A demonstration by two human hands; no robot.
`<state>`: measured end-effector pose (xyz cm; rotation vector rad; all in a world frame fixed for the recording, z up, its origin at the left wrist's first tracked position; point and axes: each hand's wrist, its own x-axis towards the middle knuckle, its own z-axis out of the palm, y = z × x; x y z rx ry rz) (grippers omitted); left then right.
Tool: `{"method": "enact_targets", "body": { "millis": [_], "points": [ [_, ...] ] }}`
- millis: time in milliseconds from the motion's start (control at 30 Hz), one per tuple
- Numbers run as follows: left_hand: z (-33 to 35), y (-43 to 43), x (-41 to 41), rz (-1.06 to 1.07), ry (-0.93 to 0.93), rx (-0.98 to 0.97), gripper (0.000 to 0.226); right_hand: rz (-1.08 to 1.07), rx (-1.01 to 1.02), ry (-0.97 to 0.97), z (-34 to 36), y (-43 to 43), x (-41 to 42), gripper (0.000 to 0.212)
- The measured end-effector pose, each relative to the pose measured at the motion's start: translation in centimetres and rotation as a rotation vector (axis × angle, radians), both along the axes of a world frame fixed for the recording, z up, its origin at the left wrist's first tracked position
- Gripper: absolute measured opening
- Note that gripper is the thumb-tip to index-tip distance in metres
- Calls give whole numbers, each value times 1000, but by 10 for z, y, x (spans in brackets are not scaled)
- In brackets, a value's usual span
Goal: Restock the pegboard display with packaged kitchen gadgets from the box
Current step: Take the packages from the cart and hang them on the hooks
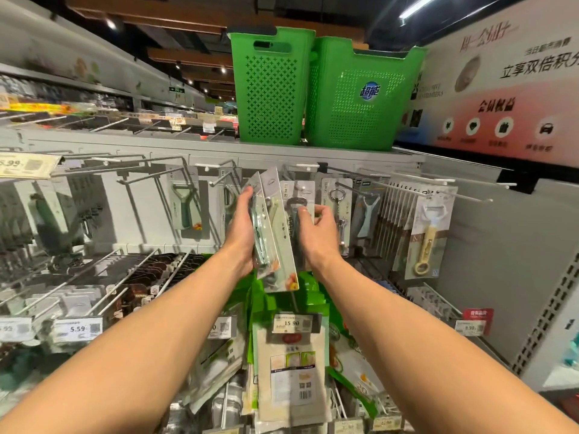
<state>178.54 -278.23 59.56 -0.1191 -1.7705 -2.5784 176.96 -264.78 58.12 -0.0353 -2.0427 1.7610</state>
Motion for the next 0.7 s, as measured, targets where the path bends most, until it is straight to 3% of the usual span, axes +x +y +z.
{"method": "enact_targets", "body": {
  "millis": [167,267,433,567,700],
  "points": [
    [-8,2,-27,67,-43,1,83,8,31,-27,-1,2,-21,38],
    [-16,-1,-39,54,-64,23,98,10,40,-39,-4,2,-25,36],
    [-11,-1,-23,126,-42,1,57,-123,53,60,-5,2,-8,25],
    [-14,-4,-6,163,-61,-42,65,-137,263,277,-1,-7,27,21],
    [-14,-3,13,191,-88,-32,60,-42,376,291,-6,-18,47,19]
  ]
}}
